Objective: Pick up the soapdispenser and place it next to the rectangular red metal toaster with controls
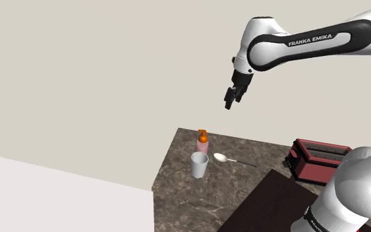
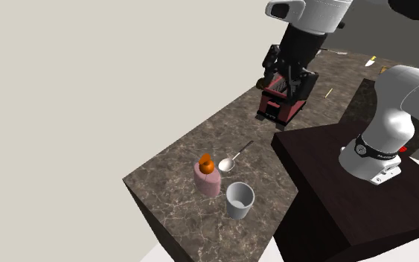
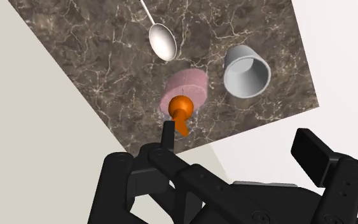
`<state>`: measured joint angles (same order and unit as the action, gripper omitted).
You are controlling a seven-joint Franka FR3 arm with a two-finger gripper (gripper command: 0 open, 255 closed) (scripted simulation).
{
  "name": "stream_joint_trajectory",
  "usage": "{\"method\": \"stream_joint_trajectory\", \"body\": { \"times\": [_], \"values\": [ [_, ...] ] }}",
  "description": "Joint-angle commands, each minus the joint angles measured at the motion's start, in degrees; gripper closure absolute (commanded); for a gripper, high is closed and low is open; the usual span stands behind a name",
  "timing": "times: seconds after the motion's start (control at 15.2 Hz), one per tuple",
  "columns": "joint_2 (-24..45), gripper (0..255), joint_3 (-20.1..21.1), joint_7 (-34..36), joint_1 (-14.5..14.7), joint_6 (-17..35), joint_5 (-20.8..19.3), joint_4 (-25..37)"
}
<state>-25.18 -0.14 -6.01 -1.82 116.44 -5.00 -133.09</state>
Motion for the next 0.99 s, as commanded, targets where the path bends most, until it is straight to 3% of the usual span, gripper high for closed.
{"method": "stream_joint_trajectory", "body": {
  "times": [0.0, 0.92],
  "values": [
    [3.9, 0, -0.7, -0.8, -0.2, 2.7, 0.2, 0.5],
    [33.4, 0, -3.4, -6.7, -1.3, 16.2, 4.8, 11.8]
  ]
}}
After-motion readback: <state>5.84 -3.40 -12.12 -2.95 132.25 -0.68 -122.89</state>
